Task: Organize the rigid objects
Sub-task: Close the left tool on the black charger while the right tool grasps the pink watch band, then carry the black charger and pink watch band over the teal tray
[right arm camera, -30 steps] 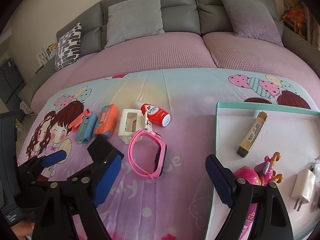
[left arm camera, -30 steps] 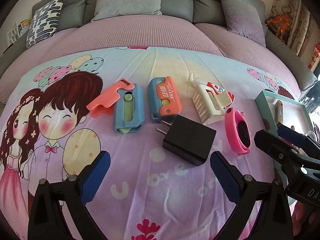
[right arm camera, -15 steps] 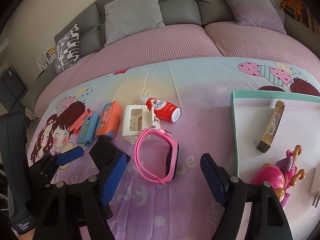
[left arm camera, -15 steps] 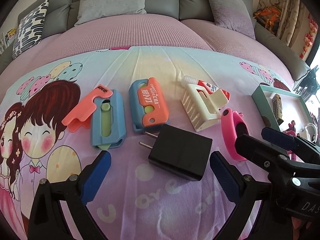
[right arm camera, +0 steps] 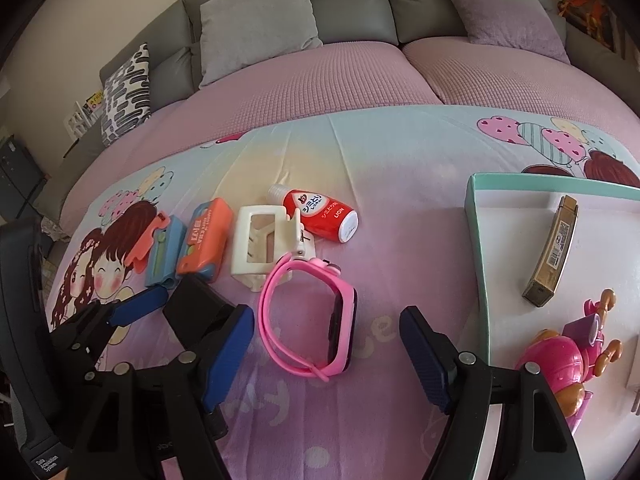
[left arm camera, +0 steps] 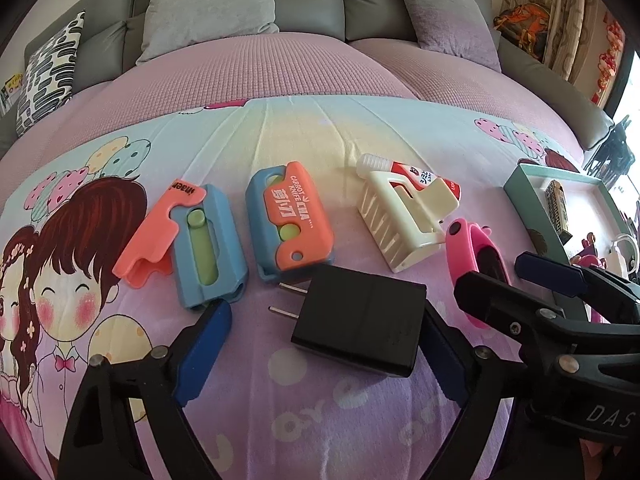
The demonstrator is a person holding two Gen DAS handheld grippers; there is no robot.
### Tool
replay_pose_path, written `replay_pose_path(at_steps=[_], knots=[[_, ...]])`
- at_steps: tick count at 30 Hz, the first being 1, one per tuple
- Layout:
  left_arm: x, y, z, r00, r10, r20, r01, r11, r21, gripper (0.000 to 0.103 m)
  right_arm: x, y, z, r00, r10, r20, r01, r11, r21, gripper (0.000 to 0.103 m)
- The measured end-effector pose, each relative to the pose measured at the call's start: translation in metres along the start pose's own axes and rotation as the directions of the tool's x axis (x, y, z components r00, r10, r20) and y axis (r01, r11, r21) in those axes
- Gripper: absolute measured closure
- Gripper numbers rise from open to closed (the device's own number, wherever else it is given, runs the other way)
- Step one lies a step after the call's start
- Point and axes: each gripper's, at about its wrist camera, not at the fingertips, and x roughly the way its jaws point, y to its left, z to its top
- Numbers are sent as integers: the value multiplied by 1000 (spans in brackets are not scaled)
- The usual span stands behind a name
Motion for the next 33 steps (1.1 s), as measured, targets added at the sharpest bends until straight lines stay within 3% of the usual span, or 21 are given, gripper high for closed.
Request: replay_pose_path(at_steps=[6,8,9,24,33], knots=[[-2,-3,-1,1000,-19,7,19,1000,16,24,1,2,0,1000,8,-2,-8,1000,2,36],[-4,-4,-2,999,-31,12,31,999,22,33,0,1,-1,1000,9,0,-9,1000,4,42],[-5,-5,-2,999,-33,12,33,999,22,33,-1,2,0,1000,10,5,-10,1000,2,51],[-19,4,-9,999,-47,26,48,998,-39,33,-5,1,0,1000,23,5,-23,1000,3,51],[-42,17,-6,998,-28,63,33,996,-86,33,-36,-1,7,997,18,73,-19,1000,10,51]])
